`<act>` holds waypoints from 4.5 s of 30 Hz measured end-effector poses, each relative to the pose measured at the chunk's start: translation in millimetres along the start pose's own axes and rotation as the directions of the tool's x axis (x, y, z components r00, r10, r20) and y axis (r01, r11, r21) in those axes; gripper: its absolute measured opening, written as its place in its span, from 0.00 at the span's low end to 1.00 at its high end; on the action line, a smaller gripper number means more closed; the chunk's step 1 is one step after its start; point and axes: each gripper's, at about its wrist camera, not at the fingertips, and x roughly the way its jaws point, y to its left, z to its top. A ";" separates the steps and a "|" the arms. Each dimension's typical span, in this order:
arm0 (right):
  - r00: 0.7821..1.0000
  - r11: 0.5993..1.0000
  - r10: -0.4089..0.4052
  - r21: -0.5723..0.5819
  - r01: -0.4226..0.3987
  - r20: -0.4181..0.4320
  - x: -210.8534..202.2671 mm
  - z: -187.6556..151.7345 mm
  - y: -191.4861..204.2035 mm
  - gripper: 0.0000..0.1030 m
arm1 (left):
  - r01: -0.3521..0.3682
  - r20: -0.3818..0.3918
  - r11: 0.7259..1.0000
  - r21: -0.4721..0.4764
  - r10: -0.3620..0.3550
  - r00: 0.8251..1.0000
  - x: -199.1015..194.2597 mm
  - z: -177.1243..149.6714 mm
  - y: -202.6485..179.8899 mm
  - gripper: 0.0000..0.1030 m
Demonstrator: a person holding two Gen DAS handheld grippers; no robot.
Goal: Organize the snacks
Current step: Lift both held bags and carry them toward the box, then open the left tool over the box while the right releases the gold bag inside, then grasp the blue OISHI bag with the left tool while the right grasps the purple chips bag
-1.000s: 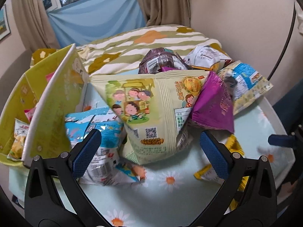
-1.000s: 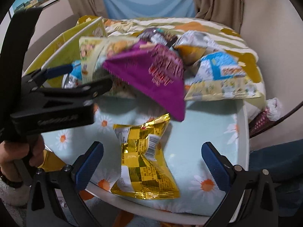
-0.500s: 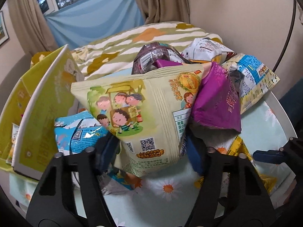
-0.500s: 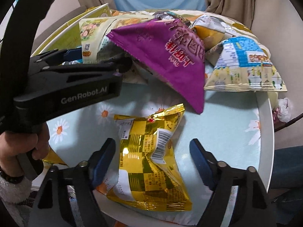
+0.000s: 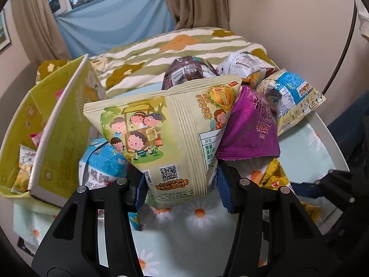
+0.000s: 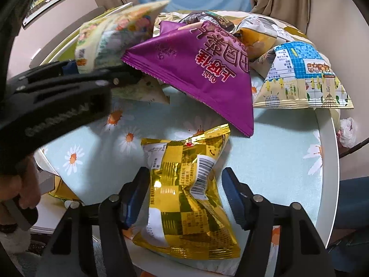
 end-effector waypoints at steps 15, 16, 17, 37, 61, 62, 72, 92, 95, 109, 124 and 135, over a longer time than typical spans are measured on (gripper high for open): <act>0.998 0.999 -0.033 -0.022 0.034 0.062 -40.5 -1.4 11.4 0.36 | 0.008 0.069 0.999 -0.041 -0.005 0.998 -47.1 12.5 14.8 0.47; 0.997 0.999 -0.035 -0.021 0.037 0.068 -44.3 -0.3 11.9 0.36 | 0.008 0.074 0.999 -0.043 -0.005 0.997 -49.7 14.2 16.4 0.47; 0.997 0.999 -0.037 -0.021 0.039 0.074 -48.6 1.3 12.7 0.36 | 0.008 0.080 0.999 -0.047 -0.004 0.997 -54.0 15.8 18.8 0.47; 0.967 0.995 -0.051 -0.074 0.072 0.249 -109.2 83.9 58.0 0.36 | -0.014 0.206 0.991 -0.133 0.042 0.978 -109.3 51.2 107.6 0.47; 0.964 0.995 0.028 -0.097 -0.002 0.265 -26.6 263.6 206.1 0.36 | -0.033 0.032 0.974 -0.225 0.042 0.999 -17.9 98.1 352.0 0.48; 0.966 0.996 0.022 -0.086 0.000 0.256 -19.7 267.5 209.1 0.36 | -0.019 0.013 0.975 -0.221 0.023 1.000 -5.4 99.0 359.4 0.48; 0.984 0.999 -0.024 -0.019 0.027 0.177 29.5 276.5 218.4 0.36 | 0.052 -0.081 0.974 -0.219 -0.072 0.994 47.7 86.8 379.6 1.00; 0.995 0.998 0.040 -0.057 -0.035 0.094 63.0 290.1 231.9 0.38 | -0.064 -0.106 0.958 -0.281 0.035 0.994 0.1 41.8 390.3 1.00; 0.991 0.997 0.064 -0.050 -0.058 0.118 63.3 289.4 232.1 0.61 | -0.085 -0.119 0.954 -0.287 0.053 0.992 0.4 38.7 392.5 1.00; 0.972 0.995 0.086 -0.062 -0.074 0.219 28.3 285.9 232.1 1.00 | -0.098 -0.080 0.950 -0.298 0.077 0.994 -23.9 39.8 395.9 1.00; 0.958 0.998 0.029 0.039 -0.041 0.285 -51.0 253.6 221.7 1.00 | -0.004 0.024 0.965 -0.261 0.011 1.000 -77.9 57.3 373.1 1.00; 0.926 0.967 -0.188 0.224 0.117 0.327 -118.7 189.9 158.2 1.00 | 0.129 0.064 0.977 -0.171 -0.120 0.991 -88.8 60.9 301.5 1.00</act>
